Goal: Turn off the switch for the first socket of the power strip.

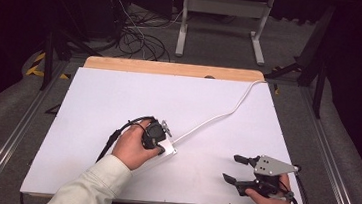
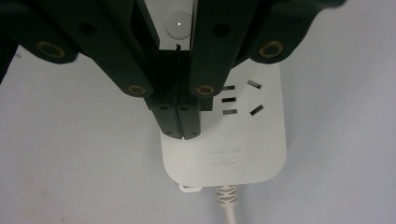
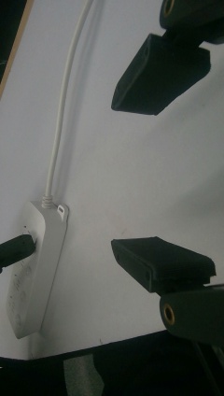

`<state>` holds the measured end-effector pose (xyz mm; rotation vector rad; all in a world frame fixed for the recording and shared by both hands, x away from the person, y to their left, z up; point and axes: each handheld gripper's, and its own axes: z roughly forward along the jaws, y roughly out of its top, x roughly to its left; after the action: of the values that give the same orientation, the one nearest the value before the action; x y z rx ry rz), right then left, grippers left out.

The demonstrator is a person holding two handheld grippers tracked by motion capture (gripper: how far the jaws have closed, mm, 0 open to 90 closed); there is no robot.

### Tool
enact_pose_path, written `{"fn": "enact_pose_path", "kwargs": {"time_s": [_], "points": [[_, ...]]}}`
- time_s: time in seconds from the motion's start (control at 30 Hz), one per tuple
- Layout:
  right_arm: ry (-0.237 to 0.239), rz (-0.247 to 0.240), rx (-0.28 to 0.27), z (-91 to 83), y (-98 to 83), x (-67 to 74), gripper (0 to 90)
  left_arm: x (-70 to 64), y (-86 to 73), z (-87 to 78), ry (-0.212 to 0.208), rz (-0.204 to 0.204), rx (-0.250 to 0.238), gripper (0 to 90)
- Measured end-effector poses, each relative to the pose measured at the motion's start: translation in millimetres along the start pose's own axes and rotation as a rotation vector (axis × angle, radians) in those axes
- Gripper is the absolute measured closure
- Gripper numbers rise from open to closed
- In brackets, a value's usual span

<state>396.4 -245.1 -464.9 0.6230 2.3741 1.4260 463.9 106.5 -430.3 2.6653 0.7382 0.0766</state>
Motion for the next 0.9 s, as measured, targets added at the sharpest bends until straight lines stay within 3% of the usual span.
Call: {"fn": "enact_pose_path", "kwargs": {"time_s": [0.37, 0.6, 0.9], "points": [[0.001, 0.0, -0.001, 0.2, 0.1, 0.3, 28.1, -1.0, 0.5, 0.4, 0.009, 0.007, 0.003, 90.0], [0.001, -0.002, 0.004, 0.3, 0.3, 0.6, 28.1, -6.9, 3.3, 0.8, 0.05, 0.037, 0.026, 90.0], [0.004, -0.002, 0.004, 0.9, 0.1, 0.8, 28.1, -4.8, 3.1, 1.1, 0.036, 0.021, 0.025, 90.0]]}}
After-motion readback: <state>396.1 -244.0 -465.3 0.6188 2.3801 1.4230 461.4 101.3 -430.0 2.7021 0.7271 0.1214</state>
